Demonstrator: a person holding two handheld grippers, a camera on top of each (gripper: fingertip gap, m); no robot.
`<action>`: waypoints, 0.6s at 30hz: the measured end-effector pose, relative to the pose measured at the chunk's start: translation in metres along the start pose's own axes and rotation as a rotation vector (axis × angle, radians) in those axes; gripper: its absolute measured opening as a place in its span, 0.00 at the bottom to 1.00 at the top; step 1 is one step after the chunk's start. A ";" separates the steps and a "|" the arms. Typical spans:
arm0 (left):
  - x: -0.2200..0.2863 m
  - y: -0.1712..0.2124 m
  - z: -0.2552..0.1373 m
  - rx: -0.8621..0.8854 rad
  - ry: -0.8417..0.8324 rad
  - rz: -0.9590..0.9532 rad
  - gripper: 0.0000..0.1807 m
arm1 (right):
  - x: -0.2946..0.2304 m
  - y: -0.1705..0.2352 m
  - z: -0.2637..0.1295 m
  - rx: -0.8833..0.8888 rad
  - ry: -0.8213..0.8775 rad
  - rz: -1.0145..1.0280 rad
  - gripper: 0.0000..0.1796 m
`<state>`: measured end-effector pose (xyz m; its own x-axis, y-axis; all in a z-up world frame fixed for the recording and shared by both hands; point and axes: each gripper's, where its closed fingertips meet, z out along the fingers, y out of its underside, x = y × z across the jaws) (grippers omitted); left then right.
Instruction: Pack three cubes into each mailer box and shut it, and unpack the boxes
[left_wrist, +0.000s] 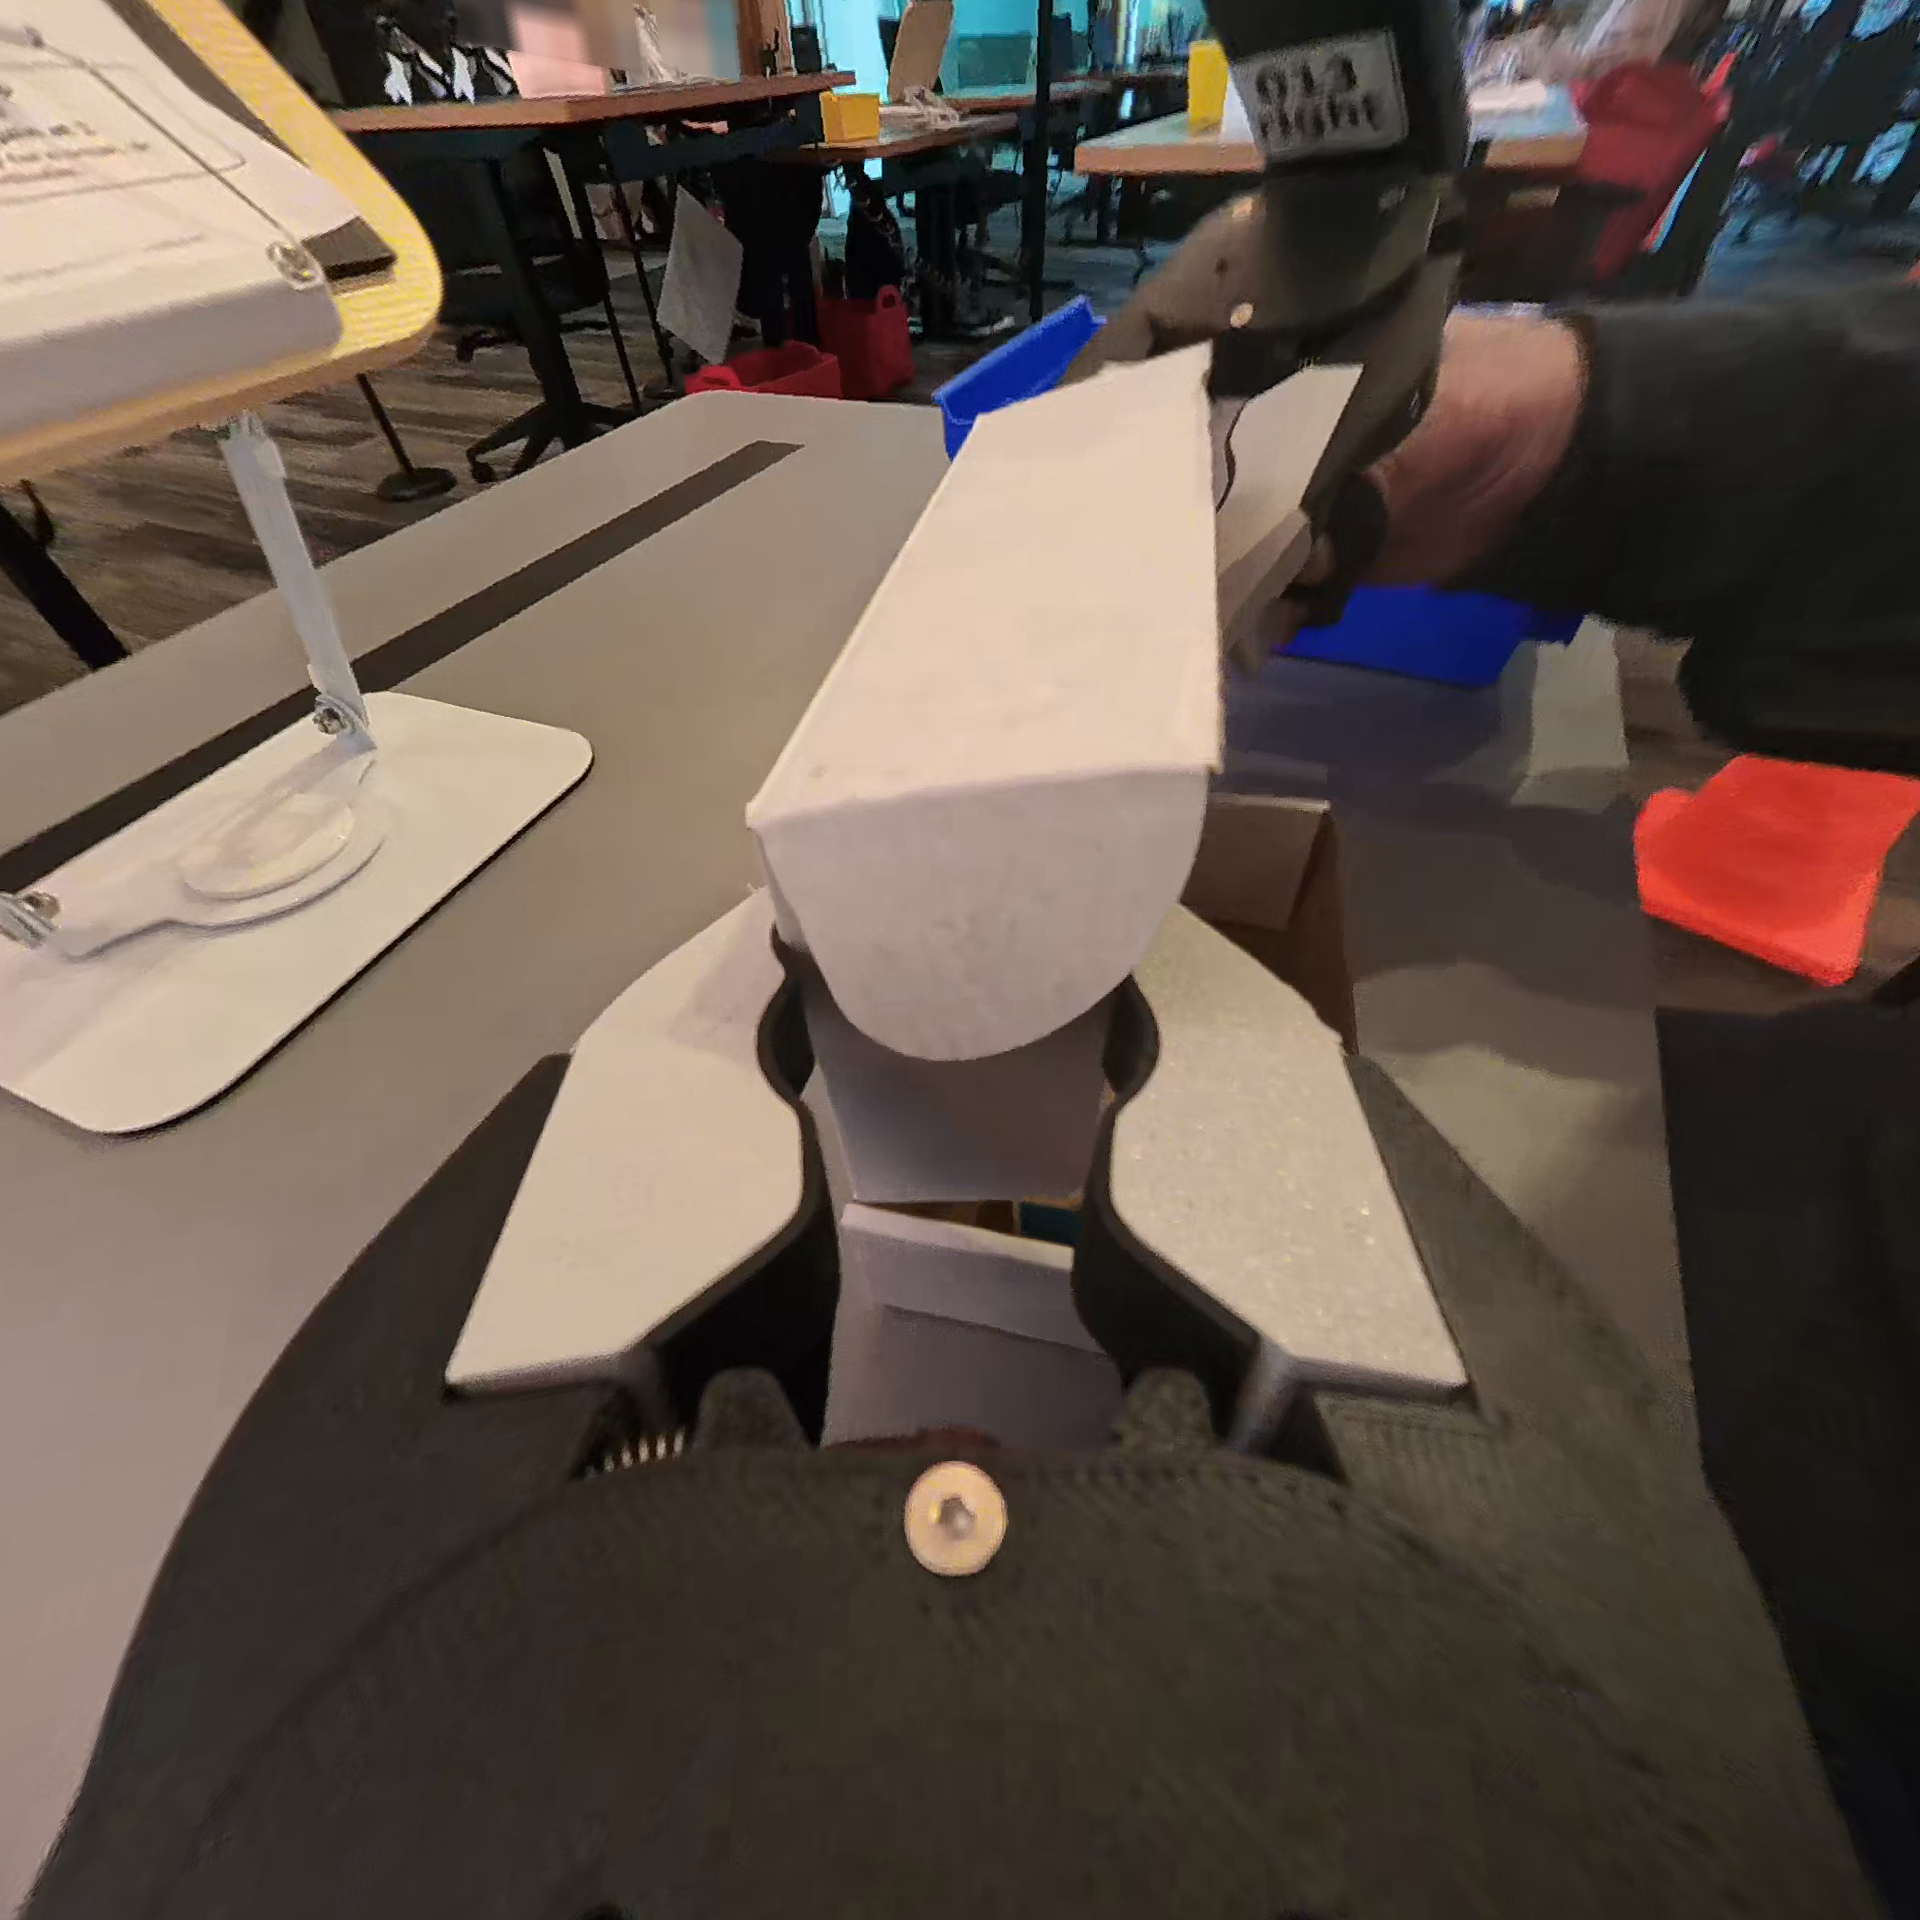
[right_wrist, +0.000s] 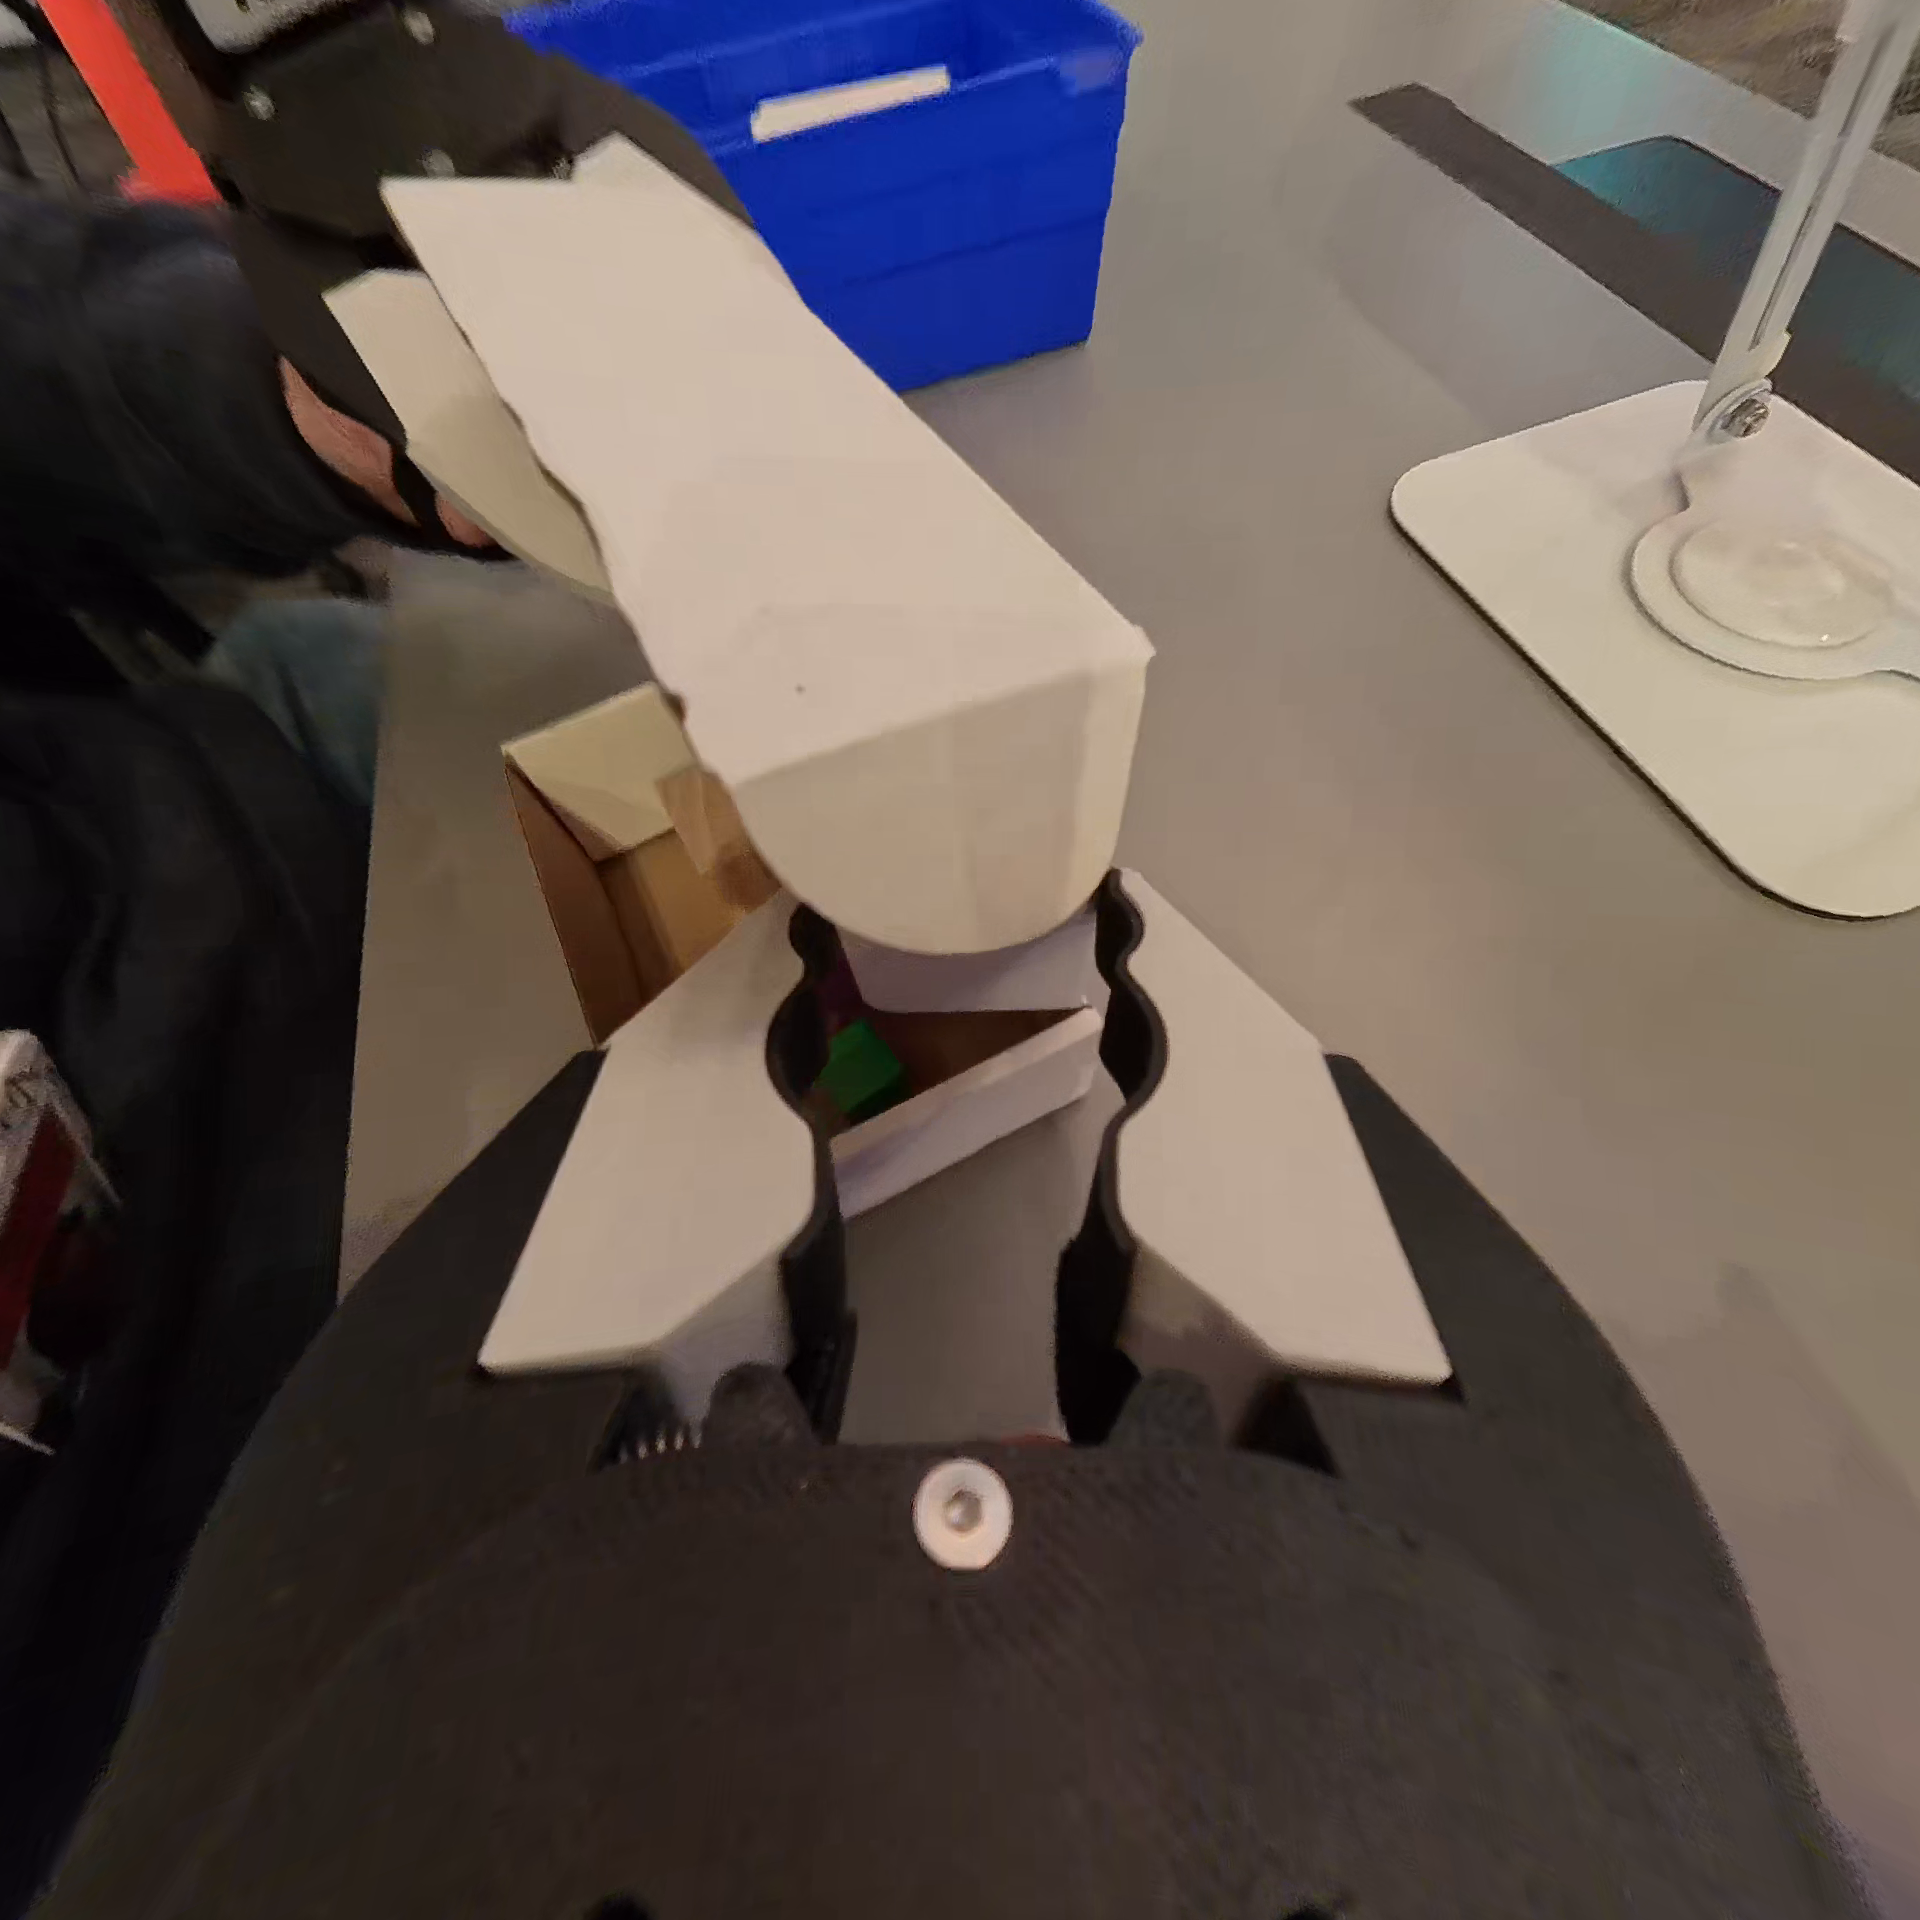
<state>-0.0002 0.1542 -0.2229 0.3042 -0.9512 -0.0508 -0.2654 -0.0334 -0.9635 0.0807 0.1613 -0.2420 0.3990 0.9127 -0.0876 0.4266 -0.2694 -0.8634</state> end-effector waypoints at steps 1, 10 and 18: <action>0.003 0.002 -0.001 -0.018 -0.014 0.041 0.30 | -0.002 0.002 0.000 -0.027 0.014 -0.029 0.28; 0.032 0.024 -0.003 -0.197 -0.021 0.256 0.32 | -0.015 0.025 -0.004 -0.269 0.093 -0.225 0.29; 0.043 0.043 -0.004 -0.353 0.002 0.382 0.36 | -0.036 0.056 -0.018 -0.506 0.008 -0.231 0.26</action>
<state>-0.0019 0.1112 -0.2656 0.1239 -0.9162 -0.3811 -0.6501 0.2152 -0.7287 0.1050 0.1078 -0.2778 0.2544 0.9637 0.0810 0.8397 -0.1786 -0.5129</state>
